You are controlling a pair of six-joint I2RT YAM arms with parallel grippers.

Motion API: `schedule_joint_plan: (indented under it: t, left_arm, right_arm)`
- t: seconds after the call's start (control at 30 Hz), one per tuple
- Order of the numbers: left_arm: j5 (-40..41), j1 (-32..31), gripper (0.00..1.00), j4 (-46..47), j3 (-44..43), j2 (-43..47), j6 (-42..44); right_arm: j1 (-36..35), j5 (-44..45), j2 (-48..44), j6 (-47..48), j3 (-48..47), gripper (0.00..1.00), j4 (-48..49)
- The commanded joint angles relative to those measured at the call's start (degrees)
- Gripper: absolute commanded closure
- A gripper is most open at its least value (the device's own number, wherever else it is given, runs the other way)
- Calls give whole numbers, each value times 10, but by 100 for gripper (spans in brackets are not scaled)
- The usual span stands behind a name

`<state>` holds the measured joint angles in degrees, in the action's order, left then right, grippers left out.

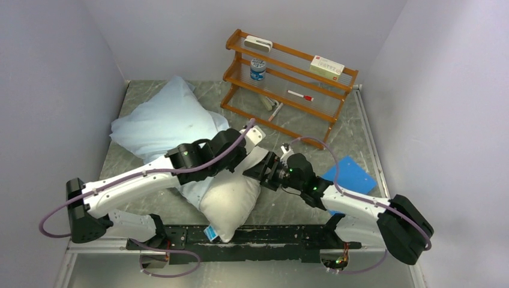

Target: Put the pillow into the pillowcase

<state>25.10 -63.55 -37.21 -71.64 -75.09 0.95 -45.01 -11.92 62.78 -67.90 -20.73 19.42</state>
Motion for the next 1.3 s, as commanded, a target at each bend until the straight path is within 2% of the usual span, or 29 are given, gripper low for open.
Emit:
schedule_joint_plan:
  t: [0.0,0.2,0.37,0.47,0.57,0.67,0.77,0.87,1.0,1.03,1.13,1.27]
  left_arm:
    - [-118,-20,95,78,-2,36,-71]
    - [-162,-32,95,84,-19,35,-122]
    - [-145,-35,95,109,-9,41,-136]
    - [-162,-35,95,143,-12,41,-139]
    - [-195,-35,95,192,-41,22,-141]
    - [-213,-35,95,209,-105,-24,-130]
    - [-240,-35,95,215,-176,-69,-126]
    - [-226,-35,95,197,-233,-112,-117]
    - [-149,-35,95,113,-253,-139,-109]
    - [-132,-35,92,97,-242,-137,-111]
    - [-63,-35,69,52,-200,-113,-121]
    - [44,-35,53,-16,-146,-79,-146]
  right_arm:
    - [-3,-34,32,5,-39,17,141]
    - [-3,-12,76,-7,-64,25,229]
    - [-3,7,102,3,-95,29,251]
    - [-3,12,127,-14,-98,33,276]
    - [-1,24,153,-48,-78,37,355]
    - [15,58,148,-75,-53,38,393]
    - [36,105,104,-47,-33,37,351]
    - [47,127,60,12,-24,37,287]
    - [48,104,17,40,-13,23,195]
    - [48,103,6,39,-8,19,160]
    - [48,112,-39,44,16,11,85]
    - [48,118,-109,53,57,6,41]
